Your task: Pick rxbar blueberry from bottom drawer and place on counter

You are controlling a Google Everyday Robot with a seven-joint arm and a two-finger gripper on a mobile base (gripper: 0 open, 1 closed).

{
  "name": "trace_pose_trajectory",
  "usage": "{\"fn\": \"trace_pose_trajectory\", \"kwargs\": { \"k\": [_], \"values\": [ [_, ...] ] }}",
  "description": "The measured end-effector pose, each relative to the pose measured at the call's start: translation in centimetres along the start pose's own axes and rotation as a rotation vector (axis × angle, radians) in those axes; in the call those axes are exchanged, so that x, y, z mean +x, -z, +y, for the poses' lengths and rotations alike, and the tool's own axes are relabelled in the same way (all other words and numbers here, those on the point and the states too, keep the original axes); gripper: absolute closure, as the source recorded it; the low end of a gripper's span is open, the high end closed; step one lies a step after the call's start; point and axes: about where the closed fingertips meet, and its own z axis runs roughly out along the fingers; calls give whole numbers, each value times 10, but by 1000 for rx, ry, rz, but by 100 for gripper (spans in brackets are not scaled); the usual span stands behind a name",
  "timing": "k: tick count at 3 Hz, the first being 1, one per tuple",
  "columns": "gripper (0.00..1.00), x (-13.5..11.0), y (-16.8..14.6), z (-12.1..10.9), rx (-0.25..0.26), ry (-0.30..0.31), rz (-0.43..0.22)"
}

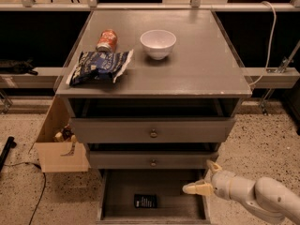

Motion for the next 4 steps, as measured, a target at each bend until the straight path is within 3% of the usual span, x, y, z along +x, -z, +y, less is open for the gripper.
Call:
{"fn": "trace_pose_trajectory", "kwargs": {
  "k": [1,2,3,4],
  "values": [
    [0,19,-31,9,-36,-16,-61],
    [0,25,-37,13,-44,-26,-67],
    [0,22,-39,17,0,-3,-89],
    [0,43,-56,33,25,4,-46]
  ]
}}
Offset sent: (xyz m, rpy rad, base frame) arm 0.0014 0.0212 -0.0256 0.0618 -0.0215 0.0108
